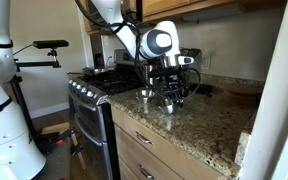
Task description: Pour the contents in the bowl on the right into the bowl on the left
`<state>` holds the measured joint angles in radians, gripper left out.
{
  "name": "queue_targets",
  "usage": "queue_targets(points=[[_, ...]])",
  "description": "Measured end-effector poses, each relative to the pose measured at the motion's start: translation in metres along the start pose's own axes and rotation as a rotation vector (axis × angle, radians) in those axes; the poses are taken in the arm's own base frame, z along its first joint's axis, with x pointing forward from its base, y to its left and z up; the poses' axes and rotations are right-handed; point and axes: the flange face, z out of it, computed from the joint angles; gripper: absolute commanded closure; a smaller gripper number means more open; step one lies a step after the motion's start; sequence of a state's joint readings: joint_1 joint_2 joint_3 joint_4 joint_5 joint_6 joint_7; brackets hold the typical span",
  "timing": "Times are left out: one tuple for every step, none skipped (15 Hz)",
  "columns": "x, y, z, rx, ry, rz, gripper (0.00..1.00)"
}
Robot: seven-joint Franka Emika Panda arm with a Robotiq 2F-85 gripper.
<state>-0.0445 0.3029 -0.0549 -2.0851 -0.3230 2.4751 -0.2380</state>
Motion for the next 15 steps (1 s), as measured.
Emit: queue_targets(points=[[0.0,0.0,0.004,0.002,-0.006,0.0,0.34],[-0.001,-0.001,0.007,0.004,-0.012,-0.001,0.29],[-0.001,-0.001,0.011,0.006,-0.016,-0.003,0.21],[-0.001,-0.002,0.013,0.007,-0.02,-0.004,0.16],[-0.001,-0.003,0.015,0.008,-0.023,-0.006,0.08],[-0.001,-0.003,0.016,0.007,-0.024,-0.007,0.03],[-0.001,-0.003,0.016,0.007,-0.024,-0.008,0.0],[-0.001,-0.003,0.015,0.005,-0.024,-0.01,0.15],[-0.001,-0.003,0.015,0.003,-0.025,-0.014,0.09],[0.0,-0.004,0.015,0.002,-0.025,-0.015,0.01],[0.0,-0.004,0.015,0.002,-0.025,-0.016,0.0],[0.0,-0.004,0.015,0.002,-0.025,-0.016,0.0],[0.0,-0.004,0.015,0.002,-0.025,-0.017,0.0],[0.0,-0.004,0.015,0.002,-0.025,-0.017,0.0],[0.0,-0.004,0.015,0.001,-0.025,-0.017,0.0]])
